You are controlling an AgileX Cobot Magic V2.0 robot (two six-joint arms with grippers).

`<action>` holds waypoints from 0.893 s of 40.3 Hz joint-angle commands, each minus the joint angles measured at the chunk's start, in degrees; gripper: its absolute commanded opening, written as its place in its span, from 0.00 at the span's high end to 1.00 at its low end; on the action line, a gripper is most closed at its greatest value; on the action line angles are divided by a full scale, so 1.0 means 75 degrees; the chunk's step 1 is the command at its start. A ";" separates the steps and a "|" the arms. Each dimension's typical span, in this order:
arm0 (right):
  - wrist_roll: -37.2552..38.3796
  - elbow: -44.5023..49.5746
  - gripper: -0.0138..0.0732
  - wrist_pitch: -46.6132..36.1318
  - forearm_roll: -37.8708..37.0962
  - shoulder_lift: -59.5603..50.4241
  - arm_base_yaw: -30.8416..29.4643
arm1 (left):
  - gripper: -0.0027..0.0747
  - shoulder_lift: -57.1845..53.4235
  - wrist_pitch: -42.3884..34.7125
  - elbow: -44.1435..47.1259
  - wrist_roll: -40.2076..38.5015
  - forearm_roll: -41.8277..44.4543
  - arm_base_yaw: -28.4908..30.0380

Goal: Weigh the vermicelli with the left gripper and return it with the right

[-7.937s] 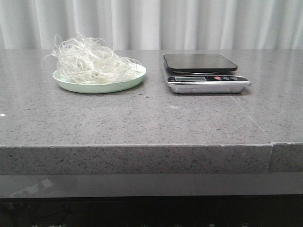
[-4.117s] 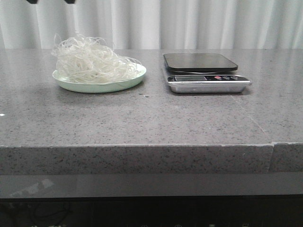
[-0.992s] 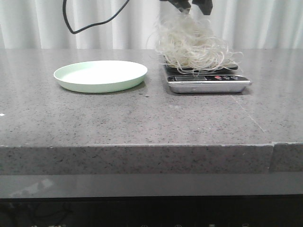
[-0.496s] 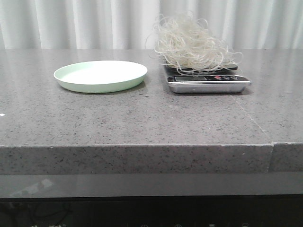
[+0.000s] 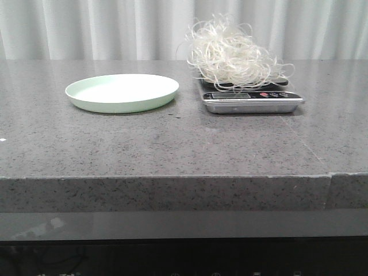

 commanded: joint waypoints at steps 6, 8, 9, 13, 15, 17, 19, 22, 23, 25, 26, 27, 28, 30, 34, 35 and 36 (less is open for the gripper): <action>-0.0053 -0.0207 0.20 -0.0556 -0.0055 0.0071 -0.0039 | 0.41 -0.2143 -0.1749 0.2323 -0.0174 0.0006 -0.0093; -0.0053 -0.0207 0.20 -0.0556 -0.0055 0.0071 -0.0039 | 0.41 -0.2580 -0.2024 0.2884 -0.0217 -0.0012 -0.0093; -0.0053 -0.0207 0.20 -0.0556 -0.0055 0.0071 -0.0039 | 0.41 -0.2821 -0.2130 0.3189 -0.0283 -0.0012 -0.0093; -0.0053 -0.0207 0.20 -0.0556 -0.0055 0.0071 -0.0039 | 0.41 -0.3679 -0.2468 0.4166 -0.0366 -0.0012 -0.0093; -0.0053 -0.0207 0.20 -0.0556 -0.0055 0.0071 -0.0039 | 0.41 -0.4096 -0.2572 0.4600 -0.0406 -0.0012 -0.0093; -0.0053 -0.0207 0.20 -0.0556 -0.0055 0.0071 -0.0039 | 0.41 -0.4488 -0.2604 0.5061 -0.0447 -0.0012 -0.0093; -0.0053 -0.0207 0.20 -0.0556 -0.0055 0.0071 -0.0039 | 0.41 -0.4873 -0.2619 0.5437 -0.0524 -0.0012 -0.0093; -0.0053 -0.0207 0.20 -0.0556 -0.0055 0.0071 -0.0039 | 0.41 -0.5481 -0.2619 0.5947 -0.0571 -0.0012 -0.0093; -0.0053 -0.0207 0.20 -0.0556 -0.0055 0.0071 -0.0039 | 0.41 -0.5695 -0.2619 0.6145 -0.0571 -0.0029 -0.0093; -0.0053 -0.0207 0.20 -0.0556 -0.0048 0.0071 -0.0039 | 0.41 -0.6048 -0.2619 0.6467 -0.0571 -0.0040 -0.0093; -0.0053 -0.0207 0.20 -0.0556 -0.0048 0.0071 -0.0039 | 0.41 -0.6197 -0.2619 0.6642 -0.0571 -0.0045 -0.0093; -0.0053 -0.0207 0.20 -0.0556 -0.0048 0.0071 -0.0039 | 0.41 -0.6388 -0.2604 0.6767 -0.0571 -0.0058 -0.0093; -0.0053 -0.0207 0.20 -0.0556 -0.0048 0.0071 -0.0039 | 0.41 -0.6525 -0.2604 0.6924 -0.0571 -0.0061 -0.0093; -0.0053 -0.0207 0.20 -0.0556 -0.0048 0.0071 -0.0039 | 0.41 -0.6875 -0.2604 0.7176 -0.0571 -0.0082 -0.0093; -0.0053 -0.0207 0.20 -0.0572 -0.0048 0.0071 -0.0039 | 0.41 -0.7404 -0.2589 0.7580 -0.0571 -0.0082 -0.0093; -0.0053 -0.0207 0.20 -0.0550 -0.0048 0.0071 -0.0039 | 0.41 -0.7501 -0.2589 0.7667 -0.0571 -0.0082 -0.0093; -0.0053 -0.0207 0.20 -0.0521 -0.0034 0.0071 -0.0039 | 0.41 -0.7620 -0.2589 0.7727 -0.0571 -0.0082 -0.0093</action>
